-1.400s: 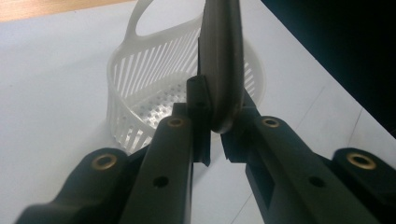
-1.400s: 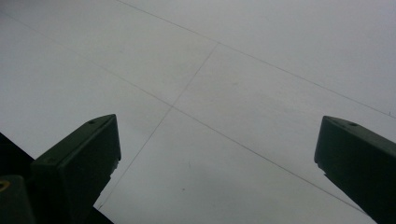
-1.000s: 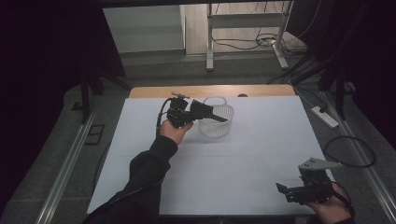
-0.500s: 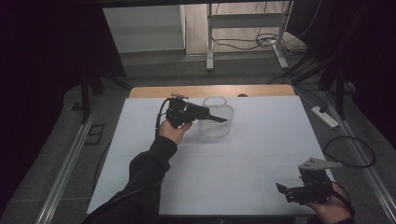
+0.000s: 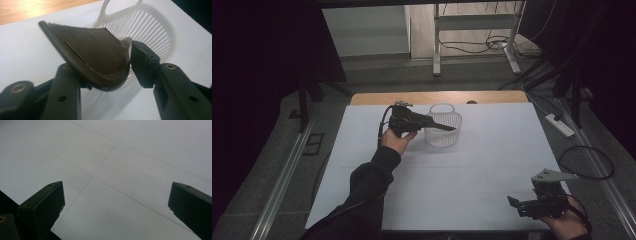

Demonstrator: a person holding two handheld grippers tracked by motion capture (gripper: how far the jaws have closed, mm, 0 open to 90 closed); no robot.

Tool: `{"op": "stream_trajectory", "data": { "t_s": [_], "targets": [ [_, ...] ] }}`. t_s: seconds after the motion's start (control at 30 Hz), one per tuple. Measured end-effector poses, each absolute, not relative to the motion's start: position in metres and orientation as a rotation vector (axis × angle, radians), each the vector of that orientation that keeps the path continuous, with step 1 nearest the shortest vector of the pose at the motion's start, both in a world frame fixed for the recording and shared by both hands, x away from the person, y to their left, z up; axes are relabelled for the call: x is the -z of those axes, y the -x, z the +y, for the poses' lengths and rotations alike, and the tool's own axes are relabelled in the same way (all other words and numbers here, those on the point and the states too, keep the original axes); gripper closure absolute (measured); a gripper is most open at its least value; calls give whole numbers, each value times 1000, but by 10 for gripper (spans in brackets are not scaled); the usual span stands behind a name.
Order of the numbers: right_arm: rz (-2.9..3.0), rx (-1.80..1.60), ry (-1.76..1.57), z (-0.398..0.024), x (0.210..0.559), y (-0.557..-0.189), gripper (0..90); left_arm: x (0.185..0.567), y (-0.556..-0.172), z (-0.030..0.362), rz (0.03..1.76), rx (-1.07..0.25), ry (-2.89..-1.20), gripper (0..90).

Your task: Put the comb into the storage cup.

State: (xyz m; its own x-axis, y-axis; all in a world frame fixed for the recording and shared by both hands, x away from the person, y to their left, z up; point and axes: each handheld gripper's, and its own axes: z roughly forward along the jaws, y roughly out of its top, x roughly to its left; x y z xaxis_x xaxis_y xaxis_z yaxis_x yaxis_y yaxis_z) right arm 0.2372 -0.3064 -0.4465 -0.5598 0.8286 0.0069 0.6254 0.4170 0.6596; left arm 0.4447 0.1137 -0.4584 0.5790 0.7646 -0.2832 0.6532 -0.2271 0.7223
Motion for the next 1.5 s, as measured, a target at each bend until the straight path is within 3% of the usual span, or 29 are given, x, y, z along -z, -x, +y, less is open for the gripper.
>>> {"op": "stream_trajectory", "data": {
  "t_s": [0.17, 0.9, 1.13, 1.5],
  "targets": [
    [2357, -892, -1255, -306, 446, -237, 8, 460, -444, 115, 1141, -178, -1951, 483],
    [2354, -887, -1255, -306, 446, -237, 0, 456, -441, 113, 1069, -281, -2009, 104],
    [2353, -889, -1255, -306, 446, -237, 0, 454, -438, 112, 1033, -316, -2041, 33],
    [2348, -896, -1267, -307, 446, -238, 0, 453, -430, 120, 989, -434, -2042, 1]
  ]
}}
